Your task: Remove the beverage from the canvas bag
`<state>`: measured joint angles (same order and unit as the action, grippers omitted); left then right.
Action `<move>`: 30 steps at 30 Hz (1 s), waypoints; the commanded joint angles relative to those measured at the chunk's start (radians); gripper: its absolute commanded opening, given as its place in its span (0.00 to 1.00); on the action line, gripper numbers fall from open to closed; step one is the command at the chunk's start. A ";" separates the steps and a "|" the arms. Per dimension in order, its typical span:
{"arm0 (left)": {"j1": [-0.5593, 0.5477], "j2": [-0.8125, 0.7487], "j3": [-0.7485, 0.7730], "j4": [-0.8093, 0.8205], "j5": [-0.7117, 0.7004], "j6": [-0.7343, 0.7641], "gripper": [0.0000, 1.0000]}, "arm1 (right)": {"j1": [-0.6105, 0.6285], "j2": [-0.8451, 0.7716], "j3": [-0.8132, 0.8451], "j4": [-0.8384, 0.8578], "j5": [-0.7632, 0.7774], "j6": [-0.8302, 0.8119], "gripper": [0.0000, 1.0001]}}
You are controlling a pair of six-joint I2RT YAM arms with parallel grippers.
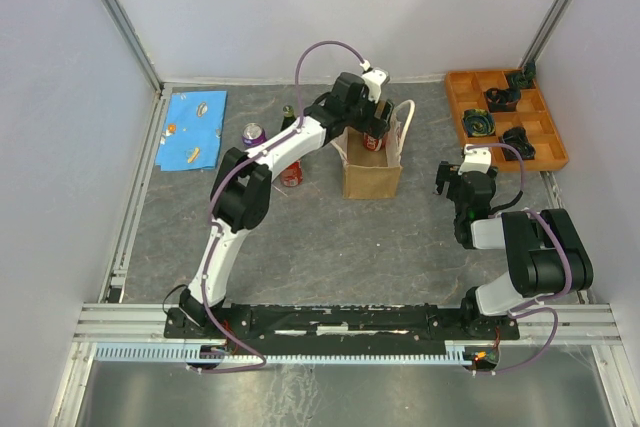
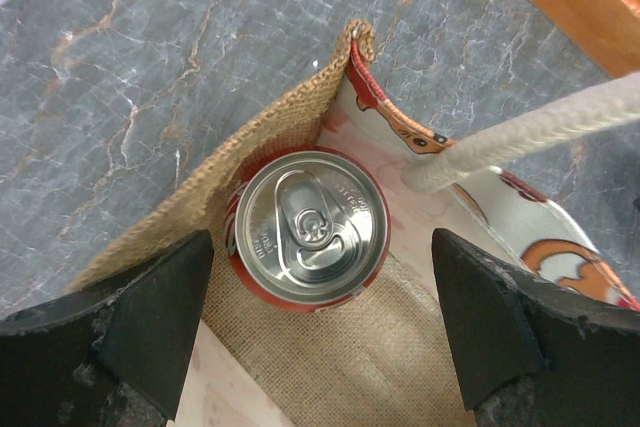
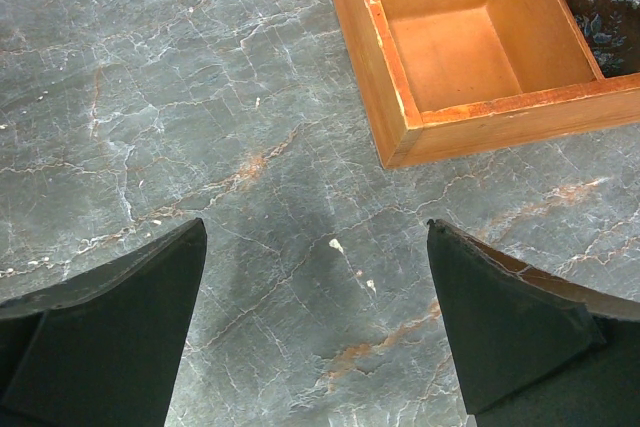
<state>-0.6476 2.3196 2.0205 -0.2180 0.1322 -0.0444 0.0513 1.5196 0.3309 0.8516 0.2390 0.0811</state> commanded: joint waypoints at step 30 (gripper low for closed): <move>-0.011 0.082 0.112 0.146 -0.099 -0.064 0.03 | -0.002 -0.010 0.028 0.024 -0.007 -0.004 0.99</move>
<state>-0.6586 2.4287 2.0560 -0.1844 0.0261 -0.0456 0.0513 1.5196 0.3309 0.8516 0.2390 0.0807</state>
